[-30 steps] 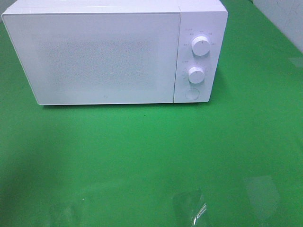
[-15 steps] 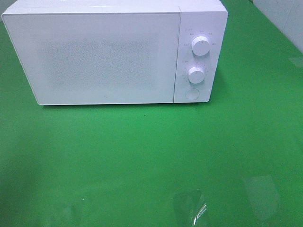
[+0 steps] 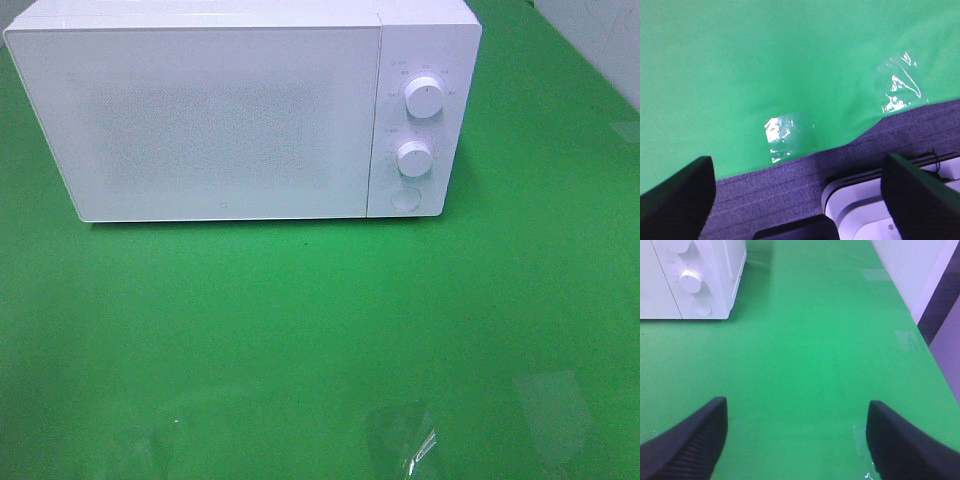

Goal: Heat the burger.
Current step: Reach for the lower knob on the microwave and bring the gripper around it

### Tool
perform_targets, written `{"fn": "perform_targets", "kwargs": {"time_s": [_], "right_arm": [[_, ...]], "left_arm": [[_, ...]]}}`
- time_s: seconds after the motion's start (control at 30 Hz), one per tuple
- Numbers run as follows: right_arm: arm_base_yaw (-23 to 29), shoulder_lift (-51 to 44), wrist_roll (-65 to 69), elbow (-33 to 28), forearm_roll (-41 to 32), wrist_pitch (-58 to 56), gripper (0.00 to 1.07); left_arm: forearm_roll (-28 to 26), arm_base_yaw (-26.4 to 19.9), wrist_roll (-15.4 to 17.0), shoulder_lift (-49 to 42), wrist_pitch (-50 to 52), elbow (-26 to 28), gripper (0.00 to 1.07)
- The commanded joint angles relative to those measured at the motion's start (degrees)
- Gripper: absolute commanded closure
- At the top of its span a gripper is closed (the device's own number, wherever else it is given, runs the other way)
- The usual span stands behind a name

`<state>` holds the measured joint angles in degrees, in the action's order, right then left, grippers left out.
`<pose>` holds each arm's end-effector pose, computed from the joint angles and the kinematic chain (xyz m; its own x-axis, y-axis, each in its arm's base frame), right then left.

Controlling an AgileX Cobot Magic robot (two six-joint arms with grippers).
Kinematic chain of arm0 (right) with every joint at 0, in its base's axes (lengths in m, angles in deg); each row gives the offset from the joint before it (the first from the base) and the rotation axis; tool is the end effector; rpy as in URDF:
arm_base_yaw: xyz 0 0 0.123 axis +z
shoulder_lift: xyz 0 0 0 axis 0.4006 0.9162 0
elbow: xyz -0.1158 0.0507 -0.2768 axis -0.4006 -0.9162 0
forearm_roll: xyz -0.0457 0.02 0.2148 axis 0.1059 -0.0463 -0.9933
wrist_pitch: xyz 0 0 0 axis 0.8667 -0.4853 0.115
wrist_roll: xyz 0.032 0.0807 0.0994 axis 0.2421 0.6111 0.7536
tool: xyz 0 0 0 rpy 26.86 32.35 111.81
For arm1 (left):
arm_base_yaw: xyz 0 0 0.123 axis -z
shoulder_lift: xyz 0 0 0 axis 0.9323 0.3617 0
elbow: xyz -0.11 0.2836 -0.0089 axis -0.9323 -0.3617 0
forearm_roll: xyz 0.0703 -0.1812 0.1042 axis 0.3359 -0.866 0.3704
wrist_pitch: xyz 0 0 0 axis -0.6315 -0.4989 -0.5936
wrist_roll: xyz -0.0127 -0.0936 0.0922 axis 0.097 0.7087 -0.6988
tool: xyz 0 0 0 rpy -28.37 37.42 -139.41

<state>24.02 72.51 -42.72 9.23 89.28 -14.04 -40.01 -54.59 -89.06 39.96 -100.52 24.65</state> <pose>-0.0104 -0.0092 0.2524 -0.3727 -0.0011 -0.9280 0.0583 0.9980 -0.0246 0.0382 -0.0103 0.2450 -0.8451 0.2325 -0.4814 0.2628 0.9648 0.0047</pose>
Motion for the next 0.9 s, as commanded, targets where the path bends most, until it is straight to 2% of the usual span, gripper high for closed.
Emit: {"fn": "perform_targets", "kwargs": {"time_s": [0.03, 0.07, 0.13, 0.7, 0.77, 0.8, 0.83, 0.87, 0.9], "right_arm": [[-0.2, -1.5, -0.3, -0.1, 0.1, 0.4, 0.34], [-0.2, -1.5, -0.3, -0.1, 0.1, 0.4, 0.34], [-0.2, -1.5, -0.3, -0.1, 0.2, 0.4, 0.34], [-0.2, -1.5, -0.3, -0.1, 0.2, 0.4, 0.34], [-0.2, -1.5, -0.3, -0.1, 0.2, 0.4, 0.34], [-0.2, -1.5, -0.3, -0.1, 0.2, 0.4, 0.34], [-0.2, -1.5, -0.3, -0.1, 0.2, 0.4, 0.34], [-0.2, -1.5, -0.3, -0.1, 0.2, 0.4, 0.34], [-0.2, -1.5, -0.3, -0.1, 0.2, 0.4, 0.34]], "left_arm": [[0.3, -0.2, -0.3, -1.9, 2.3, -0.7, 0.24], [-0.9, -0.2, -0.3, -2.6, 5.8, -2.2, 0.24], [-1.3, -0.2, -0.5, -2.8, 6.2, -2.7, 0.24], [-3.0, -0.2, -0.8, -4.1, 6.2, -2.8, 0.24], [-3.1, -1.5, -0.8, -6.5, 6.2, -2.8, 0.24], [-3.0, -4.4, -0.8, -9.9, 6.2, -2.8, 0.25], [-3.0, -4.4, -0.8, -9.9, 6.2, -2.8, 0.25], [-3.0, -6.5, -0.8, -12.0, 6.2, -2.8, 0.25], [-3.0, -6.5, -0.8, -12.0, 6.2, -2.8, 0.25]]}}
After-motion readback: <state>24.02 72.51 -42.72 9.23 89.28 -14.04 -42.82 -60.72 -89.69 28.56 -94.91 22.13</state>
